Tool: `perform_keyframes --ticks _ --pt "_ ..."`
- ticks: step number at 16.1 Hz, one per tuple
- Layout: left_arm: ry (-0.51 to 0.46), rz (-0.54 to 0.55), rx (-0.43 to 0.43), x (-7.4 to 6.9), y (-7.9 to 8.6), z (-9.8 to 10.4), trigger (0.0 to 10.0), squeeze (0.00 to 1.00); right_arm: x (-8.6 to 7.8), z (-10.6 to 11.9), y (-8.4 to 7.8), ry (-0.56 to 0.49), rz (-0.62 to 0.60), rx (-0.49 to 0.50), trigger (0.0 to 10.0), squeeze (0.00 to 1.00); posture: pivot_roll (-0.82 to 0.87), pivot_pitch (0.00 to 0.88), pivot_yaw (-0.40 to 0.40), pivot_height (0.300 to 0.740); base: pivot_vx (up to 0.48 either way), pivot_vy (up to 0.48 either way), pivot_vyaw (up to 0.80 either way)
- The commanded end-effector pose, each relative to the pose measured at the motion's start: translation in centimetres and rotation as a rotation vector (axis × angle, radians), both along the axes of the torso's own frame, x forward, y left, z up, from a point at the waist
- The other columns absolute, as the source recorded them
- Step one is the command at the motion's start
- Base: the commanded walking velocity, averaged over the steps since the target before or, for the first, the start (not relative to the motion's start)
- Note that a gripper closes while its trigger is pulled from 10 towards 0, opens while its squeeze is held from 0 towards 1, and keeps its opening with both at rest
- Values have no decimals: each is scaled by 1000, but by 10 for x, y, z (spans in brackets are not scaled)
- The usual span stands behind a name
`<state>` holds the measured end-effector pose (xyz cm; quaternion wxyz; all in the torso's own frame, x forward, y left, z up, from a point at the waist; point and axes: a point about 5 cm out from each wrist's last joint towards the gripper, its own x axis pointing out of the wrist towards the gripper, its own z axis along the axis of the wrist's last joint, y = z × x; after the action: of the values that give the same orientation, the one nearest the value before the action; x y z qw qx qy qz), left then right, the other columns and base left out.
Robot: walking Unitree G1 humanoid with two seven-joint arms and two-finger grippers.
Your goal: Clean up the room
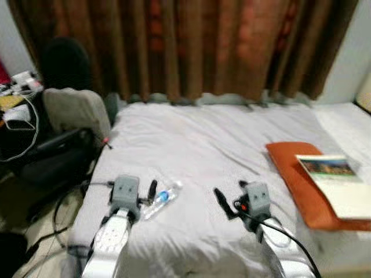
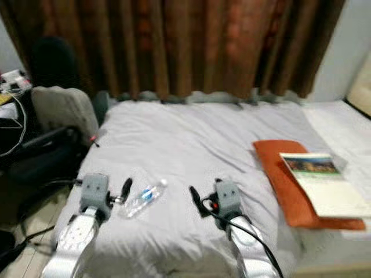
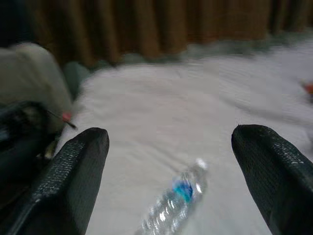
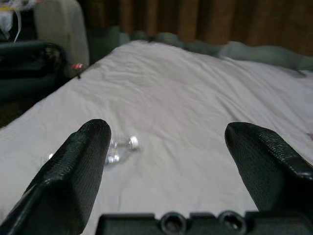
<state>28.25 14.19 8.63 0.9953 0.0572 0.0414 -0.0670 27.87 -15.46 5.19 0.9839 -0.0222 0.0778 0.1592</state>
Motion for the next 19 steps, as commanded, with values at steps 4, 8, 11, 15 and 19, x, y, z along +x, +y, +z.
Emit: perform_keyframes --ticks 4,8,11,15,19 --pt "43 46 -33 0 3 -7 10000 0 6 6 4 -26 21 5 10000 0 52 0 8 740 446 0 0" --pt "44 29 -32 2 2 -8 10000 0 6 5 4 -23 24 2 10000 0 49 0 9 740 446 0 0" --pt "44 -4 -22 5 3 -7 10000 0 7 6 4 -27 21 -4 10000 0 47 0 9 740 445 0 0" --pt "98 27 14 11 24 -15 10000 0 0 3 3 -19 27 -6 10000 0 30 9 8 740 335 0 0" --pt "328 -69 167 26 59 -45 10000 0 -26 -5 5 41 105 -14 10000 0 -52 169 12 740 0 0 0"
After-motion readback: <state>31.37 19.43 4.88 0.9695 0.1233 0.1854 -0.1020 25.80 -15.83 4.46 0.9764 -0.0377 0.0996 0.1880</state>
